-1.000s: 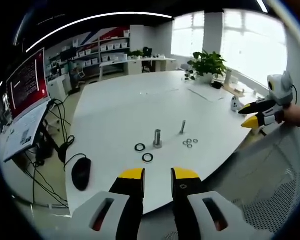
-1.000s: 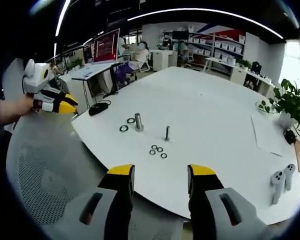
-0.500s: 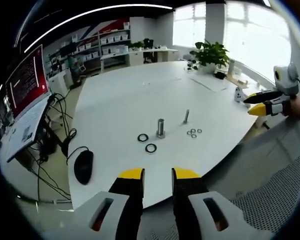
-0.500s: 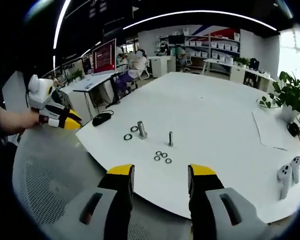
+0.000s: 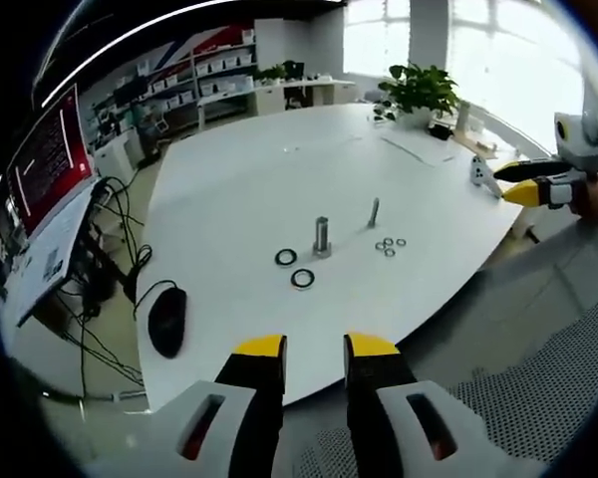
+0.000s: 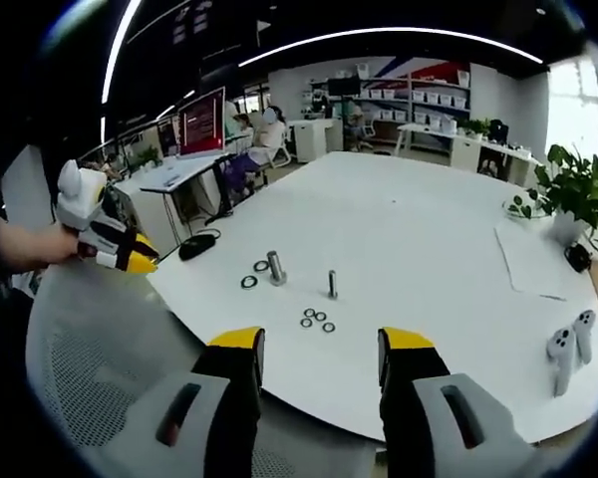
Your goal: Place the washer onto the threaded stud by aligning its center hole with the stud, sliding it down to the base, and recovering from edge contact or off-axis alignment until the washer reaches the visible bottom stop.
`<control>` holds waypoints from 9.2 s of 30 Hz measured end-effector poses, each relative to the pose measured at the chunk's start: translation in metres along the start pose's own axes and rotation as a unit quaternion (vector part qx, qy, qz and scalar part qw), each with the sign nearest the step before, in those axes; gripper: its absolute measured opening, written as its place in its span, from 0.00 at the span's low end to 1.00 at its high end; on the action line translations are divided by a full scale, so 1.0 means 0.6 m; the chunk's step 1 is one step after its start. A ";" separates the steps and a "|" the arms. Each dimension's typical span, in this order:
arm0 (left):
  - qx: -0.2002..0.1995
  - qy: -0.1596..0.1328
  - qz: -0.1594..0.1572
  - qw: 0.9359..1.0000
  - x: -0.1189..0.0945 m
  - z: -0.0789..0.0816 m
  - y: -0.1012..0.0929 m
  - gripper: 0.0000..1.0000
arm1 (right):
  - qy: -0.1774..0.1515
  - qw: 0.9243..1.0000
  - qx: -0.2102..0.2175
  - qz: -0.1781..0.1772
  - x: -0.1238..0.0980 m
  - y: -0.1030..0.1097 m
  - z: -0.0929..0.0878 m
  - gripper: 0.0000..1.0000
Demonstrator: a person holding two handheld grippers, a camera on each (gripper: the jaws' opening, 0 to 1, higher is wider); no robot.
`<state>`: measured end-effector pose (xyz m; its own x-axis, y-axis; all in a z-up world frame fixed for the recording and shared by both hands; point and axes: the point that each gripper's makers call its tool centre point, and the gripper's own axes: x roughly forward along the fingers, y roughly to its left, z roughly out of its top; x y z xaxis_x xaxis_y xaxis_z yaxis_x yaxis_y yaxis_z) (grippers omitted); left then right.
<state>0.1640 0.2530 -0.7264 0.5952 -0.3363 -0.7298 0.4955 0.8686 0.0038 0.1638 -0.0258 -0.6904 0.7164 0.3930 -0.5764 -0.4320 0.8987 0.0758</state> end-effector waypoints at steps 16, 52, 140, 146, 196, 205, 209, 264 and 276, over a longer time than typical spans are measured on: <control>-0.009 0.016 -0.047 0.999 0.006 0.000 -0.019 0.25 | 0.000 0.999 0.029 -0.014 -0.005 -0.020 -0.016 0.47; -0.002 0.115 -0.074 0.991 0.202 0.022 0.020 0.29 | 0.004 0.999 0.052 0.014 -0.002 -0.011 -0.029 0.45; 0.192 0.300 -0.094 0.930 0.313 -0.015 0.021 0.20 | -0.014 0.998 0.066 0.014 -0.006 -0.016 -0.022 0.42; 0.176 0.284 -0.094 0.938 0.308 -0.014 0.022 0.20 | -0.014 0.998 0.067 0.013 -0.006 -0.017 -0.022 0.42; 0.211 0.176 -0.125 0.953 0.276 0.122 0.004 0.18 | -0.010 0.997 0.069 0.015 -0.005 -0.017 -0.024 0.41; 0.220 0.164 -0.130 0.953 0.292 0.140 -0.020 0.18 | -0.010 0.997 0.069 0.014 -0.005 -0.017 -0.025 0.41; 0.226 0.167 -0.133 0.950 0.297 0.142 -0.029 0.19 | -0.010 0.997 0.070 0.012 -0.005 -0.019 -0.025 0.41; 0.250 0.211 -0.121 0.937 0.366 0.080 -0.035 0.20 | -0.009 0.997 0.077 0.010 -0.006 -0.022 -0.027 0.38; 0.238 0.205 -0.121 0.942 0.362 0.076 -0.025 0.20 | -0.006 0.997 0.076 0.011 -0.006 -0.022 -0.028 0.37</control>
<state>0.3150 0.1503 -0.8537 0.1814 -0.2500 -0.9511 0.8706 0.4905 0.0371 0.1577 -0.0421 -0.7034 0.7153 0.4138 -0.5631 -0.3595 0.9089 0.2113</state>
